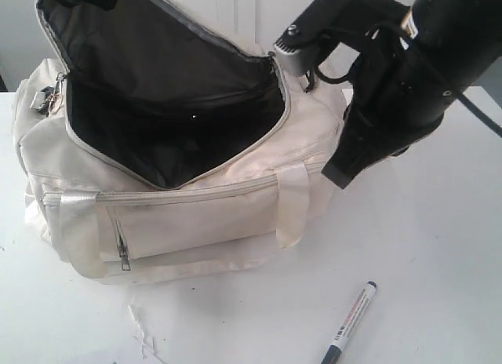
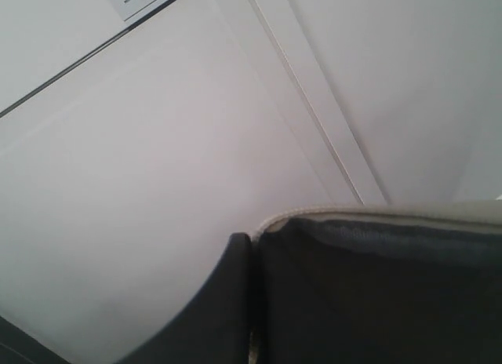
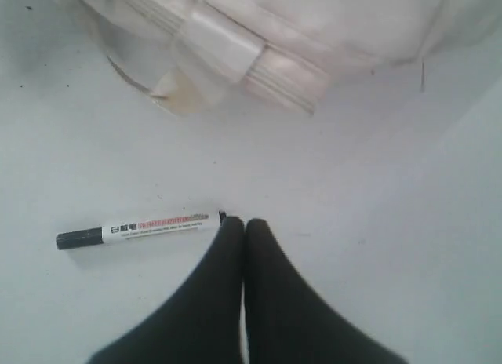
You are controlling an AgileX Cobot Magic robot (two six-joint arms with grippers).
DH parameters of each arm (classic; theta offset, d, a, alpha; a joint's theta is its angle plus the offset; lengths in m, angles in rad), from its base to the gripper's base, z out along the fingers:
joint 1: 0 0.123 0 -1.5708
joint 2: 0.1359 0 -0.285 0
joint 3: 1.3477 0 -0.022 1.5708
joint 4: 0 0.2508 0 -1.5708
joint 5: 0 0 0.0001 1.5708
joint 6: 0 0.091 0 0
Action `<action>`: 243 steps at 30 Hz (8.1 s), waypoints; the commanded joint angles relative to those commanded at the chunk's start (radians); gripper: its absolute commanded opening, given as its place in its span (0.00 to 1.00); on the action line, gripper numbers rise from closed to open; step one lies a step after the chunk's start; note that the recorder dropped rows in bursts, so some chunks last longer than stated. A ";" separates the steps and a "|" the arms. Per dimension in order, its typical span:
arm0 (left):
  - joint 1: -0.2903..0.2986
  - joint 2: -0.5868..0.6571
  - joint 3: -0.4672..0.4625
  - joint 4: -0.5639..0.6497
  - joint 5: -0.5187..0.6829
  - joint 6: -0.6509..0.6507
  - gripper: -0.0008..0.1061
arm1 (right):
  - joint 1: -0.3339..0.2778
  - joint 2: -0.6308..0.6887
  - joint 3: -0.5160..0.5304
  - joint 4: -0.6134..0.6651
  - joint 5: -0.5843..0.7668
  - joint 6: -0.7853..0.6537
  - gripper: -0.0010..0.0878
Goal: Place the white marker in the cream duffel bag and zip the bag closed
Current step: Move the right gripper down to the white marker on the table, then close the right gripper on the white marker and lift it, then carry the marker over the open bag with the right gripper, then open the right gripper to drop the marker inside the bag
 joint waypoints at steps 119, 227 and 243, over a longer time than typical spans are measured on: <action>0.000 0.000 0.000 0.000 0.000 0.002 0.01 | 0.193 0.322 0.595 -0.197 -0.680 1.473 0.33; 0.000 0.000 0.000 0.000 0.000 0.002 0.01 | 0.114 0.495 0.173 0.073 -2.101 0.140 0.70; 0.000 0.000 0.000 0.000 0.000 0.002 0.01 | 0.116 0.361 0.173 -0.074 -1.775 0.279 0.02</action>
